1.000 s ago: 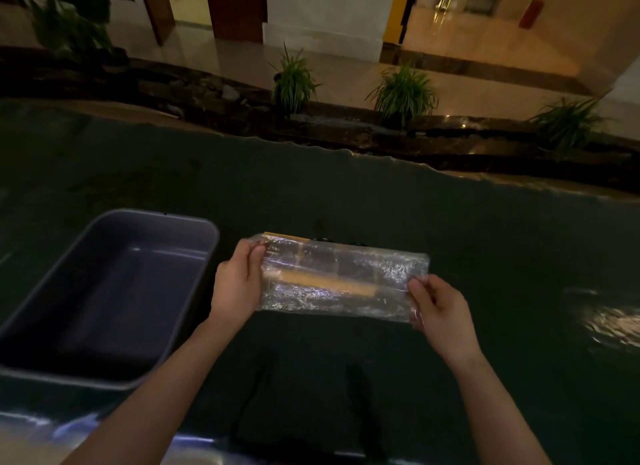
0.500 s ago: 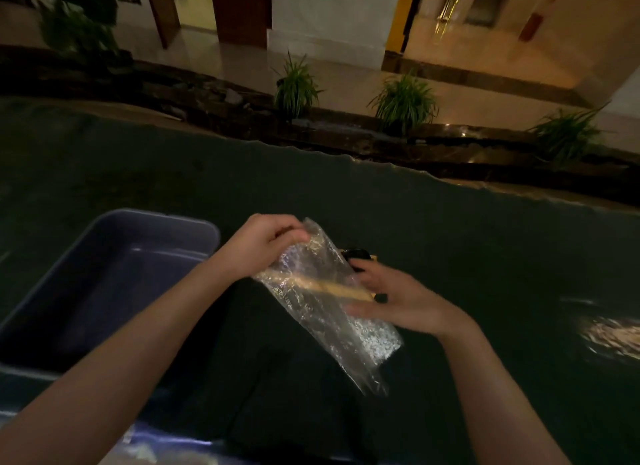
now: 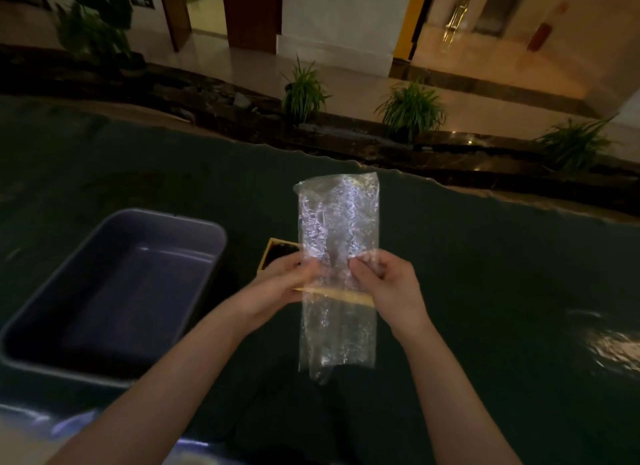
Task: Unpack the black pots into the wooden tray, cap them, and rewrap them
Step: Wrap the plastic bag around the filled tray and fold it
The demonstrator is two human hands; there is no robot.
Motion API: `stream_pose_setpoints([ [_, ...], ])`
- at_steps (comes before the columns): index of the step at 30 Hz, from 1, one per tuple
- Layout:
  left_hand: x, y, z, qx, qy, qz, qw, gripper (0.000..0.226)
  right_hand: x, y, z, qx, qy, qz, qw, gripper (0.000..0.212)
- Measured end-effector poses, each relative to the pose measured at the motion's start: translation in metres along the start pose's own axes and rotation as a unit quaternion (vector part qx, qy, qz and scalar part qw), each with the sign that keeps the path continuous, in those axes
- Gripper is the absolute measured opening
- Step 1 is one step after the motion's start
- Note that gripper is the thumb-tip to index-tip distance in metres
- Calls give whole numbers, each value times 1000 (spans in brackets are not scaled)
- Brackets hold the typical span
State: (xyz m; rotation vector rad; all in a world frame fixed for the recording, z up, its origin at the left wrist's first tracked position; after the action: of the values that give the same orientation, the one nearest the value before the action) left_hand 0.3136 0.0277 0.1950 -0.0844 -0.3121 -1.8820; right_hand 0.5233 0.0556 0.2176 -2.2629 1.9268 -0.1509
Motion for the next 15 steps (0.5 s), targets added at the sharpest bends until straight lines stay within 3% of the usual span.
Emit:
stream_pose_setpoints([
  [5, -5, 3, 9, -37, 34, 151, 987, 6, 3, -4, -3, -37, 8, -11, 999, 9],
  [9, 1, -6, 16, -48, 70, 155, 984, 10, 10, -17, -6, -96, -1, -57, 994, 13],
  [13, 6, -8, 19, -2, 73, 82, 994, 25, 18, -26, -12, -177, 18, -104, 979, 48],
  [15, 11, -8, 24, -25, 84, 66, 994, 26, 21, -31, -18, -205, 12, -124, 971, 50],
])
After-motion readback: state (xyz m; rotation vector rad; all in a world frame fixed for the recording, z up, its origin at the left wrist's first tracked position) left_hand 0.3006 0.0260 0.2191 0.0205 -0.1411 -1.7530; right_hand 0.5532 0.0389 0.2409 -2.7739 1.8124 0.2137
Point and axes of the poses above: each hand's wrist, its own x-axis away from the middle knuckle, its own y-axis out of the palm, z = x × y, the point moved 2 cm from there along -x, towards the middle knuckle, and after that the axes turned 3 degrees about -x, right-handed, at the moved point
